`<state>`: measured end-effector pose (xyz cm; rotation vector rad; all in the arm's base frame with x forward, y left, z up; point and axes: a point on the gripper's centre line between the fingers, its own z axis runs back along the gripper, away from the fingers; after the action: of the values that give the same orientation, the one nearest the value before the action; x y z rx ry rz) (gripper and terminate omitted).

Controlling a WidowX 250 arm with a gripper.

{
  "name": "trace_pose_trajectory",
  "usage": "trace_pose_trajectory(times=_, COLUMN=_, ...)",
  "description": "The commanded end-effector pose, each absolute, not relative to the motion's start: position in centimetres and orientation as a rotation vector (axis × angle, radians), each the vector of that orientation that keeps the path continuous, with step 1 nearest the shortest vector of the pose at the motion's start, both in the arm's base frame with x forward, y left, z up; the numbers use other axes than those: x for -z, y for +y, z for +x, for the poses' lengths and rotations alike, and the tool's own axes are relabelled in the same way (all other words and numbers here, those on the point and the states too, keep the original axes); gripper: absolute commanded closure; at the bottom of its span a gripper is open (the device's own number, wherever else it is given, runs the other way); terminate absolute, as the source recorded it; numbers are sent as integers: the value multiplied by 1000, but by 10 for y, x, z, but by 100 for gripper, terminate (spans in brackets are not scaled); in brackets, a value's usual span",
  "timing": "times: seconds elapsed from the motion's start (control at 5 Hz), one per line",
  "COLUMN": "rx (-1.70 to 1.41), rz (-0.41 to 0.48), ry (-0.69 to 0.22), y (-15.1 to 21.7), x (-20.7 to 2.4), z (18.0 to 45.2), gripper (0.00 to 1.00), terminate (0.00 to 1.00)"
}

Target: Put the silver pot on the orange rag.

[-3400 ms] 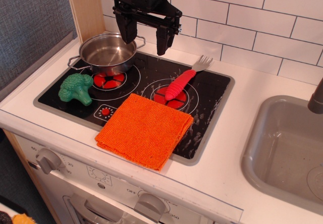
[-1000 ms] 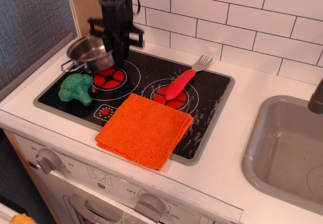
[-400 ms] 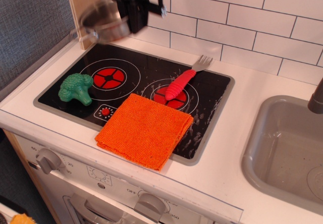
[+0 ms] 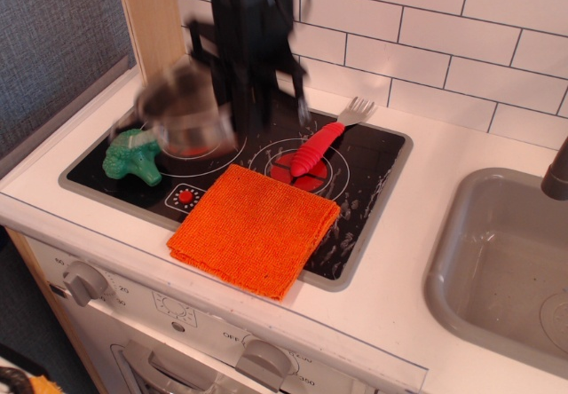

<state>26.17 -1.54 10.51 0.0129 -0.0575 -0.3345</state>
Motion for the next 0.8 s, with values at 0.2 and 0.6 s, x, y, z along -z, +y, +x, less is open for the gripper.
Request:
trace_pose_trajectory(times=0.2, rx=386, rz=98, ry=-4, y=-27, x=-57, z=236, gripper=100, terminate=0)
trace_pose_trajectory(times=0.6, rx=359, rz=122, ry=-4, y=-22, x=-46, z=260, gripper=100, terminate=0)
